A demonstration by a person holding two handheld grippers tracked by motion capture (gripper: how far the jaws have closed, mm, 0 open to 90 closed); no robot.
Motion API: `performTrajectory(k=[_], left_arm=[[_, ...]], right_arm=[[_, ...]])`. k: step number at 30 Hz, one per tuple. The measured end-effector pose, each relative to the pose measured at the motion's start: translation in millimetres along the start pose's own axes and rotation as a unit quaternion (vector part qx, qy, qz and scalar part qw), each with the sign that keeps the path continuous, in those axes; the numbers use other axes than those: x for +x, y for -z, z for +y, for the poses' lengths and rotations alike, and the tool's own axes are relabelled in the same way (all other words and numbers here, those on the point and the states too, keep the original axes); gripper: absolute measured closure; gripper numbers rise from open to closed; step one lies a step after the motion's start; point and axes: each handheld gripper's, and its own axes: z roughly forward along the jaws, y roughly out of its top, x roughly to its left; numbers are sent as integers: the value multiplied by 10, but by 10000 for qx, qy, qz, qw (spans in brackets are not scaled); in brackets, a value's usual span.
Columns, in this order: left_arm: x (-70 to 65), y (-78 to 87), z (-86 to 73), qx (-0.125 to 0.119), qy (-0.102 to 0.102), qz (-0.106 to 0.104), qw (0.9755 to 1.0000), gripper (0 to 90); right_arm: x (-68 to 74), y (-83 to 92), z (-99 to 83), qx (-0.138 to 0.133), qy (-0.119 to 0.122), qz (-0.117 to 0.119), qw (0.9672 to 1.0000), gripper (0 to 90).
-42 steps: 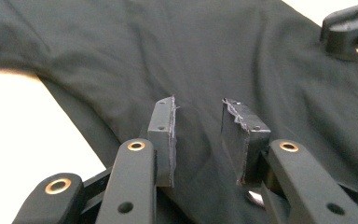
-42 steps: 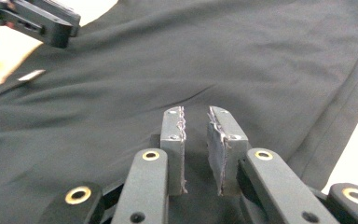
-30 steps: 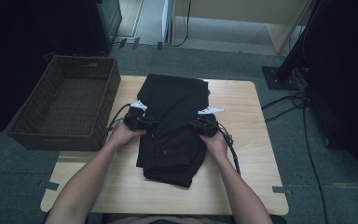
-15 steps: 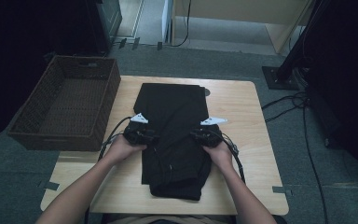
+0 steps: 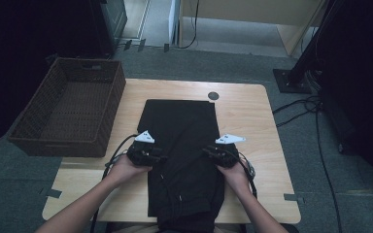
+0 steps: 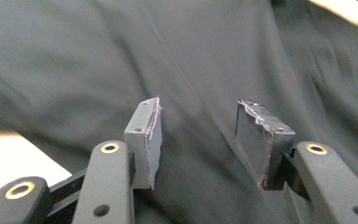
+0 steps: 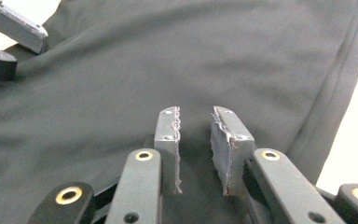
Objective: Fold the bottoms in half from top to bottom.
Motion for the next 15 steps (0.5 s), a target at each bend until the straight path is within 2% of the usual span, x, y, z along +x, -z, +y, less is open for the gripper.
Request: performTrajectory(k=[1, 2, 3, 4, 6, 7, 9, 10, 11, 14, 15], left_arm=[[61, -3, 57, -96, 45, 4, 9999, 515], [196, -17, 179, -191, 109, 73, 9997, 516], [196, -17, 179, -191, 109, 73, 9997, 519], [282, -28, 249, -268, 161, 76, 9995, 520], [399, -49, 338, -315, 171, 134, 9993, 520], [465, -65, 377, -342, 192, 150, 9991, 520], [589, -104, 439, -313, 243, 209, 9990, 519], [637, -129, 465, -252, 251, 270, 9990, 519], [707, -172, 498, -202, 265, 330, 9989, 519], [743, -211, 513, -132, 205, 399, 9989, 520], [752, -236, 514, -81, 196, 409, 9989, 520]], right_arm=[[-31, -36, 59, -16, 24, -13, 10000, 718], [-62, -76, 117, -35, 53, -67, 10000, 715], [-62, -76, 117, -35, 53, -67, 10000, 715], [-142, -206, 248, -1, 48, -41, 10000, 704], [-207, -318, 328, 50, 26, -53, 10000, 702], [-207, -318, 328, 50, 26, -53, 10000, 702], [-291, -483, 429, 156, 81, -128, 9998, 699], [-291, -483, 429, 156, 81, -128, 9998, 699], [-330, -565, 474, 204, 194, -170, 9995, 697], [-352, -606, 486, 210, 170, -213, 9994, 696], [-377, -631, 488, 223, 96, -206, 9995, 697]])
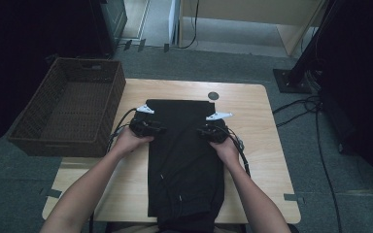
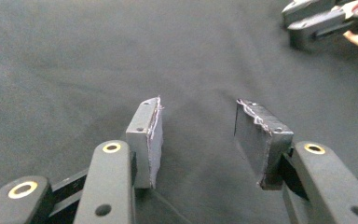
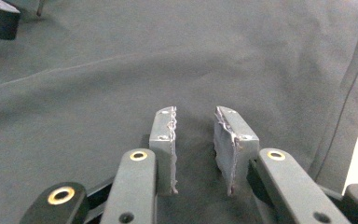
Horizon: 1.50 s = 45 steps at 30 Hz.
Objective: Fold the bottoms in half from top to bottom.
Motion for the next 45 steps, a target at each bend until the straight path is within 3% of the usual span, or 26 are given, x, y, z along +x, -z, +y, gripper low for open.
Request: performTrajectory(k=[2, 4, 9, 14, 19, 22, 25, 28, 30, 31, 32, 35, 36, 39, 41, 45], left_arm=[[3, -45, -20, 80, -32, 16, 10000, 519], [-6, -59, -37, 82, -188, 47, 9998, 512], [-25, -58, -47, 87, -196, 49, 9998, 514], [-150, -48, -109, 80, -356, 126, 9993, 527], [-258, -8, -204, 40, -245, -133, 9996, 535], [-256, 3, -192, 98, -175, -187, 9996, 533], [-209, 10, -124, 108, -114, -144, 9998, 506], [-109, 50, -28, 9, -74, -75, 9999, 493], [31, 95, 81, -84, -12, 79, 9999, 477], [31, 95, 81, -84, -12, 79, 9999, 475], [132, 118, 137, -150, 33, 173, 9997, 476], [232, 119, 183, -124, 92, 245, 9996, 475], [301, 122, 179, -327, 116, 398, 9986, 479], [373, 116, 163, -413, 263, 521, 9974, 469], [449, 82, 119, -298, 307, 725, 9965, 467], [500, 73, 93, -222, 415, 777, 9959, 459]], right_arm=[[-9, -5, -2, -19, 14, 17, 10000, 697], [-12, -2, -5, -6, 16, 17, 10000, 696], [-14, 11, -22, 18, 58, 6, 10000, 695], [7, 66, -98, -41, 205, 1, 9998, 697], [46, 192, -220, -35, 139, 64, 9999, 698], [32, 243, -270, -62, 120, 135, 9998, 692], [-54, 241, -205, 23, -85, 178, 9998, 647], [-127, 233, -157, -60, -137, 94, 9998, 631], [-257, 226, -75, -98, -228, -1, 9997, 609], [-308, 224, -49, -110, -291, -24, 9995, 604], [-360, 218, -22, -110, -325, -39, 9994, 599], [-446, 208, 26, -117, -362, -121, 9992, 585], [-523, 198, 72, -118, -405, -166, 9990, 570], [-612, 169, 116, -91, -476, -199, 9986, 551], [-659, 144, 121, -49, -526, -231, 9983, 546], [-698, 77, 122, 7, -618, -255, 9978, 525]])
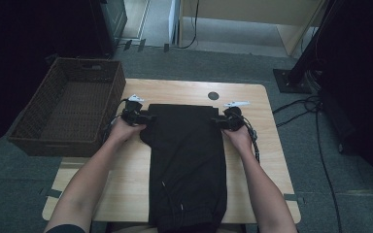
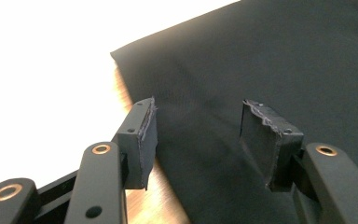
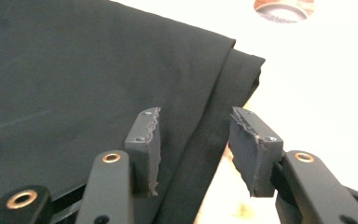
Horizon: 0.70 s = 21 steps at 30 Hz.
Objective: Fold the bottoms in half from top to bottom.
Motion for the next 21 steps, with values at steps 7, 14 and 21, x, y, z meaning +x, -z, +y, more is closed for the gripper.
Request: performTrajectory(k=[7, 14, 21], left_arm=[[11, -47, -26, 166, 22, 2, 9999, 461], [-118, -116, -7, 179, -234, -152, 9994, 594], [-221, -174, 17, 346, -261, -495, 9978, 825]], right_arm=[[38, -102, -14, -29, 0, 0, 10000, 497], [202, -189, 9, -87, 150, 19, 9998, 538], [291, -249, 17, -168, -94, 187, 9996, 771]])
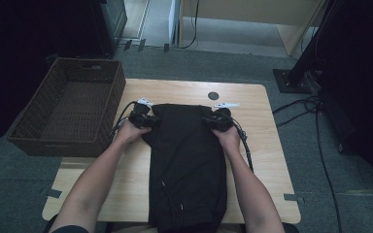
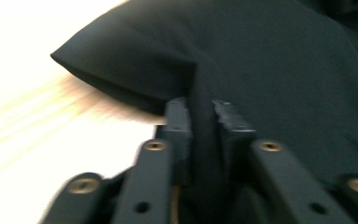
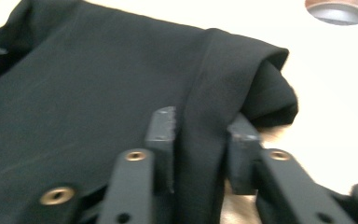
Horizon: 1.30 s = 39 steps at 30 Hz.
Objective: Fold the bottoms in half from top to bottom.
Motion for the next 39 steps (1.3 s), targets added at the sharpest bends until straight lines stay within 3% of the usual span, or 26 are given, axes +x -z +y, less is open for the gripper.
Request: performTrajectory(k=[6, 10, 14, 16, 19, 21, 23, 26, 29, 35, 36, 37, 39], left_arm=[[7, 81, 103, 62, -31, -31, 10000, 862], [-14, 247, 320, -118, -204, -12, 9997, 864], [-40, 393, 537, -429, -222, 137, 9987, 861], [-60, 527, 655, -814, -215, 301, 9960, 859], [-97, 768, 800, -1402, -354, 542, 9880, 860], [-119, 881, 847, -1559, -481, 657, 9844, 860], [-138, 950, 834, -1568, -522, 571, 9846, 857], [-234, 985, 727, -1385, -722, 504, 9864, 856], [-364, 1016, 547, -1349, -830, 282, 9870, 852], [-545, 1014, 85, -1282, -681, -109, 9893, 847], [-580, 1008, 8, -1247, -680, -155, 9897, 847], [-616, 998, -67, -1205, -700, -196, 9900, 847], [-682, 969, -211, -1036, -742, -243, 9916, 844]], right_arm=[[60, 26, 94, 317, 12, -16, 9995, 837], [30, 164, 245, 131, -43, 91, 9999, 839], [89, 334, 508, -172, 164, 60, 9997, 839], [130, 430, 649, -307, 346, -17, 9989, 838], [187, 649, 896, -741, 624, -103, 9952, 835], [209, 788, 1021, -962, 755, -176, 9923, 831], [219, 871, 1062, -998, 855, -236, 9910, 827], [249, 927, 956, -850, 863, -142, 9925, 827], [322, 1004, 738, -742, 931, -112, 9928, 827], [455, 1197, 227, -609, 882, 186, 9941, 823], [517, 1244, 55, -530, 881, 244, 9944, 822], [517, 1244, 55, -530, 881, 244, 9944, 822], [569, 1275, -109, -431, 849, 296, 9950, 819]])
